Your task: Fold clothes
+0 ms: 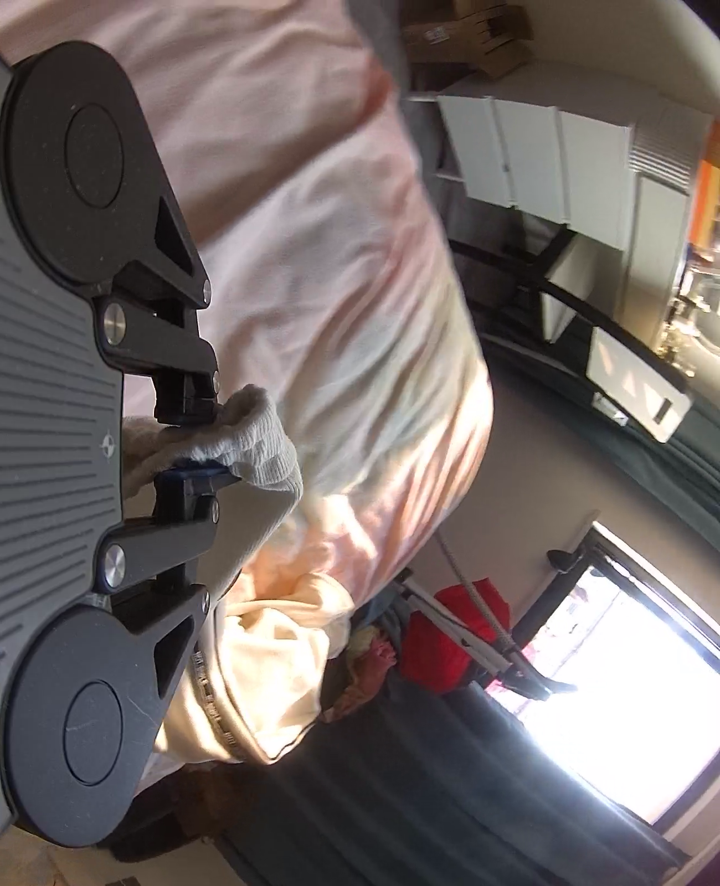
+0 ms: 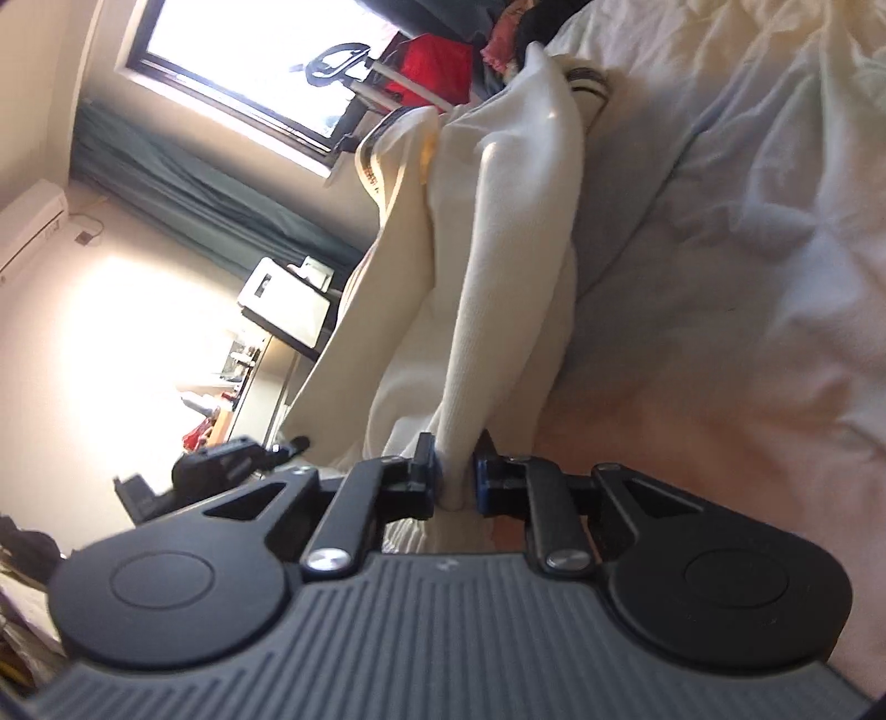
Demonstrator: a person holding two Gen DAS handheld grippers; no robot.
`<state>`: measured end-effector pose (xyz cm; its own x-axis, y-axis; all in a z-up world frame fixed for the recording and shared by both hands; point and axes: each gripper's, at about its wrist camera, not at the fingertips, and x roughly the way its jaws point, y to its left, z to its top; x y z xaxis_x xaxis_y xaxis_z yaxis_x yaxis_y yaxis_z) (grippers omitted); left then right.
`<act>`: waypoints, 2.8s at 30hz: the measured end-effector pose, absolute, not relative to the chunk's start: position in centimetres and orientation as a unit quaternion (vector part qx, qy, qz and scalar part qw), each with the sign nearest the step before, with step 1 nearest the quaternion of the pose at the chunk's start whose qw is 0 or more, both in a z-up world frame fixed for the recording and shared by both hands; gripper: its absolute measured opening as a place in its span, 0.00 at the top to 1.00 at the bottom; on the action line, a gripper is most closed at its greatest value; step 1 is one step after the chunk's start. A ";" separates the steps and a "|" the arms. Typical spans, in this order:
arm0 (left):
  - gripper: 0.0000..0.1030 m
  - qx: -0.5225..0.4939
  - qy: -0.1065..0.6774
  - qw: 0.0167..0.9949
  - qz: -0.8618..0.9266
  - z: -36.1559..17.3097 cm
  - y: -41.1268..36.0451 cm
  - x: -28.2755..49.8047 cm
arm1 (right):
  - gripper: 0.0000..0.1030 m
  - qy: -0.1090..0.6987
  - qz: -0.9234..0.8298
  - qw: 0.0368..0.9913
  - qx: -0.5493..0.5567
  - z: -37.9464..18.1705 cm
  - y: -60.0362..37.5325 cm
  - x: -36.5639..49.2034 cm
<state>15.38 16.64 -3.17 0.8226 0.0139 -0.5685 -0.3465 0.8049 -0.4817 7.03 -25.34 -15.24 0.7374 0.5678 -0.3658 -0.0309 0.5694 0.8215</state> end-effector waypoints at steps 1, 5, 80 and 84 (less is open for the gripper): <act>0.86 -0.283 0.271 0.913 0.112 -1.7 17.4 16.3 | 0.86 0.314 0.194 0.826 0.426 -15.0 -23.7 7.4; 0.86 -0.224 0.246 0.928 0.166 2.3 20.4 21.3 | 0.88 0.327 0.248 0.796 0.444 -15.0 -16.3 10.3; 0.97 0.019 0.274 0.950 -0.149 -0.5 -21.9 32.1 | 0.08 0.165 -0.093 0.928 0.321 -16.8 -39.0 16.0; 0.98 -0.004 0.259 0.948 -0.186 0.6 -18.3 23.2 | 0.08 0.144 -0.093 0.939 0.299 -15.2 -38.6 14.6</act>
<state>23.17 -18.29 0.64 0.7968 -0.3541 -0.4896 0.3505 0.9309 -0.1030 14.62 -38.59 -15.24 0.9409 -0.0893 -0.3266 0.2616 0.8040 0.5340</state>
